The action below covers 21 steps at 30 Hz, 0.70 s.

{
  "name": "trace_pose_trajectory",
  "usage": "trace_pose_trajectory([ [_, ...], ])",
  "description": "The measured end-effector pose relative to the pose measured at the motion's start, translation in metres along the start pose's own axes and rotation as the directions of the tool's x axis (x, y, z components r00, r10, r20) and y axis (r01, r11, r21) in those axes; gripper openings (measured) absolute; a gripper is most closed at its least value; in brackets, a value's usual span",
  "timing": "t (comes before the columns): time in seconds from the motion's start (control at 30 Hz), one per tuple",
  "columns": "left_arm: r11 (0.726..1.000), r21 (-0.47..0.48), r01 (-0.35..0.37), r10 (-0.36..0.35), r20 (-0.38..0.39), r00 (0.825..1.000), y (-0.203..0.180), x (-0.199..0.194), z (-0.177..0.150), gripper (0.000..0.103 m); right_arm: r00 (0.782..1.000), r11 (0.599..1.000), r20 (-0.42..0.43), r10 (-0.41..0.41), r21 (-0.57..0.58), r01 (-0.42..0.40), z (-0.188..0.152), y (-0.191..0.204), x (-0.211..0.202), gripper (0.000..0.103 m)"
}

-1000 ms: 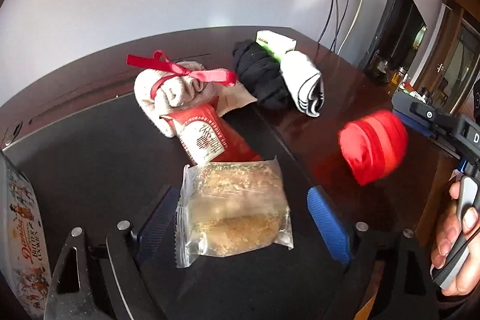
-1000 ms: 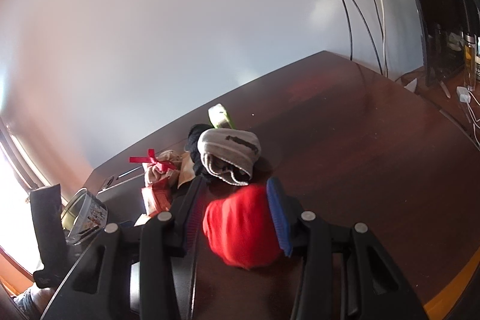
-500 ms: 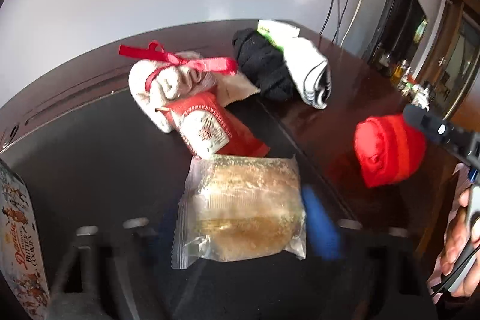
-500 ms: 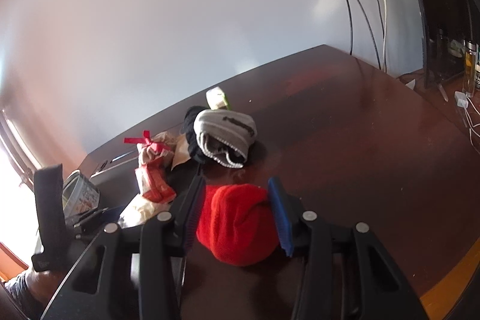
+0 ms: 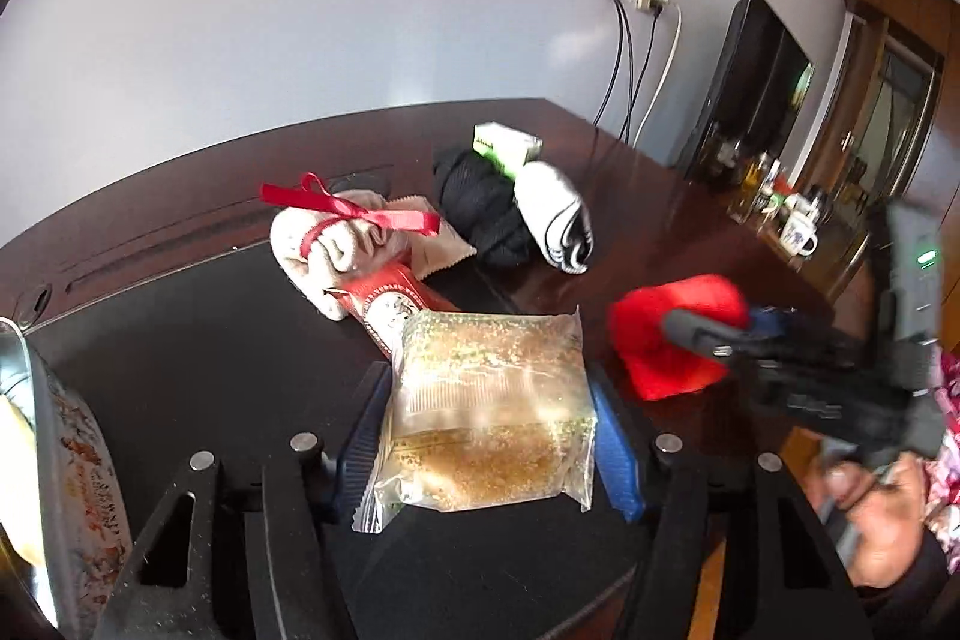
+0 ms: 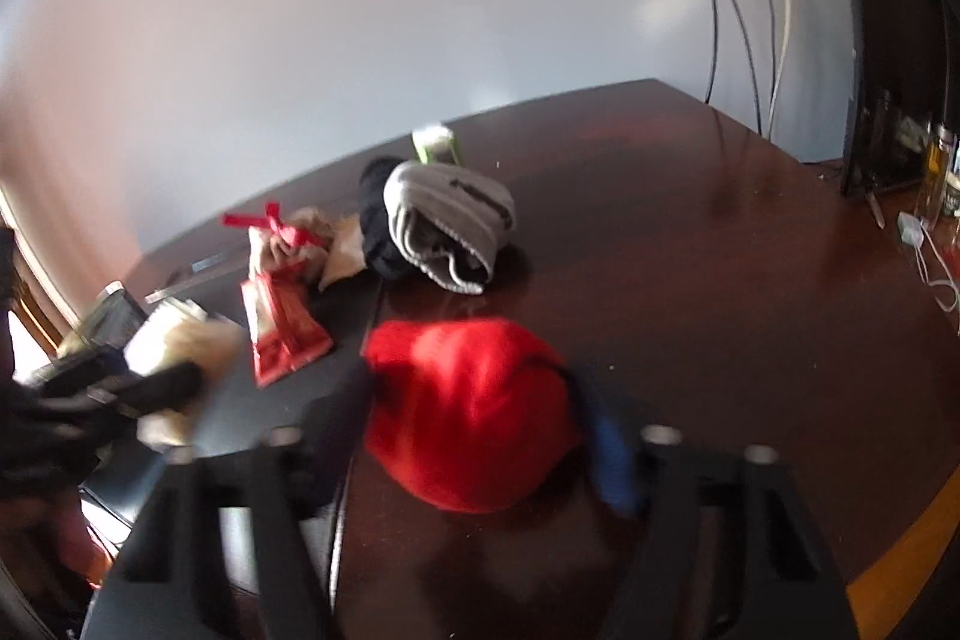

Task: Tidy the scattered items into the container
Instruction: 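Carry the red glove and food bag over the tin and release both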

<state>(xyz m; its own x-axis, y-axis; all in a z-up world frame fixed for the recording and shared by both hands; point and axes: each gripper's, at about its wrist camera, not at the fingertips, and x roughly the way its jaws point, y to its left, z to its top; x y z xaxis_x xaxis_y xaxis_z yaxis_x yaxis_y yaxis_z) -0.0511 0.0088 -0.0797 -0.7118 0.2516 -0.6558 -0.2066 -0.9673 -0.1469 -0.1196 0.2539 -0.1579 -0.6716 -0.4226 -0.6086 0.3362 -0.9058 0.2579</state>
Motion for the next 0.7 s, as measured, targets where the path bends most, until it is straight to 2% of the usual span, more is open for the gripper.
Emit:
trace_pose_trajectory([
  [0.13,1.0,-0.008,-0.017,0.017,0.039,0.999,0.006,-0.02,0.001,0.064,0.999,0.998,-0.022,-0.026,-0.051,0.025,0.0,0.007,0.0,0.045],
  [0.33,0.995,-0.007,-0.098,0.098,0.111,0.989,0.021,-0.057,0.002,0.064,1.0,0.998,0.024,-0.013,-0.059,0.014,0.005,0.02,-0.018,0.044],
  [0.5,0.977,-0.042,-0.208,0.212,0.171,0.962,0.051,-0.091,0.003,0.064,0.996,0.994,0.077,0.035,-0.102,-0.027,0.022,0.048,-0.038,0.044],
  [0.7,0.94,-0.127,-0.316,0.336,0.189,0.923,0.096,-0.125,-0.009,0.064,0.991,0.984,0.093,0.101,-0.159,-0.086,0.036,0.087,-0.045,0.044],
])
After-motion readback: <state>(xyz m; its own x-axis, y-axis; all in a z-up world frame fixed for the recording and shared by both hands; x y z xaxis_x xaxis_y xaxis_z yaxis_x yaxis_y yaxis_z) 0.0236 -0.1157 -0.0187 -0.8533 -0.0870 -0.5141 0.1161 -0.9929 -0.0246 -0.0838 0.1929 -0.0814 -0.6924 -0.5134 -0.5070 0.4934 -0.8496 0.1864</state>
